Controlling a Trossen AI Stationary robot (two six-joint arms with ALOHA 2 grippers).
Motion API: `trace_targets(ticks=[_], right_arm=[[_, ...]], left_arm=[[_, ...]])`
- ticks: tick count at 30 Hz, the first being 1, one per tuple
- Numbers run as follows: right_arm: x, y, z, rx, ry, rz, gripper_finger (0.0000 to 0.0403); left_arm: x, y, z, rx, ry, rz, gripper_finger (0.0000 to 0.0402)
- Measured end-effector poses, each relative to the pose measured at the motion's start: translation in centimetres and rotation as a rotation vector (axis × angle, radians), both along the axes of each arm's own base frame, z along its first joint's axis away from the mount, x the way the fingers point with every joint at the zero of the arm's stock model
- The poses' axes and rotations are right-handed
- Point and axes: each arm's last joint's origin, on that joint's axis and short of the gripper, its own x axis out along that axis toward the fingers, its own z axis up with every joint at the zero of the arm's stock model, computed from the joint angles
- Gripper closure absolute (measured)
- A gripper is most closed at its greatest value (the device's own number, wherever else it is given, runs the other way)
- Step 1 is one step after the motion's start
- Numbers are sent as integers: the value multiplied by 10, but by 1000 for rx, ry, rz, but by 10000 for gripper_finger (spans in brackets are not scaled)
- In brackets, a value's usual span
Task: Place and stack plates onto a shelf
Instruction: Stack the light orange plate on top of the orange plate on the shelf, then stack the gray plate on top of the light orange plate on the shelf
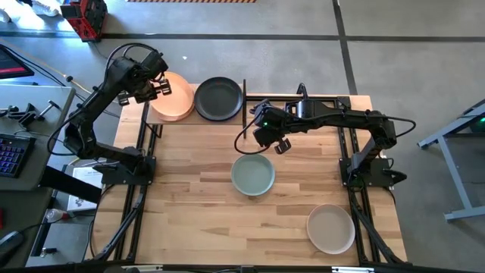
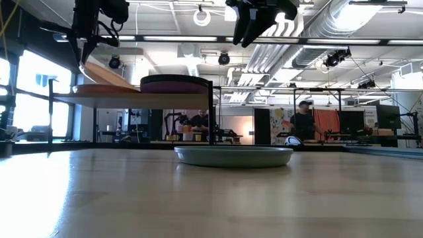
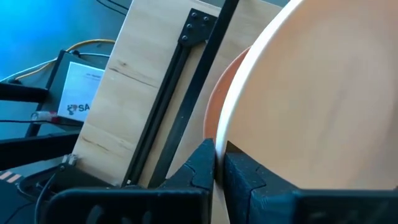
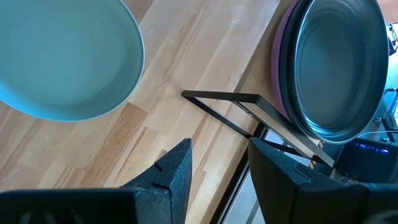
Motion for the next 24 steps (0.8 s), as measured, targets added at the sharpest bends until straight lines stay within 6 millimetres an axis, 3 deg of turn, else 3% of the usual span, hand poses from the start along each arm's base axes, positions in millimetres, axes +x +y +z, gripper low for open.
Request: trace_targets(ticks=[15,24], right_arm=[[0,0,0,-1,0,0,266],[-2,-1,-1,45,-11,-73,266]], left_arm=[[0,3,-2,-29,17,-58,358],[6,-1,-3,-148,-123,-209,358]])
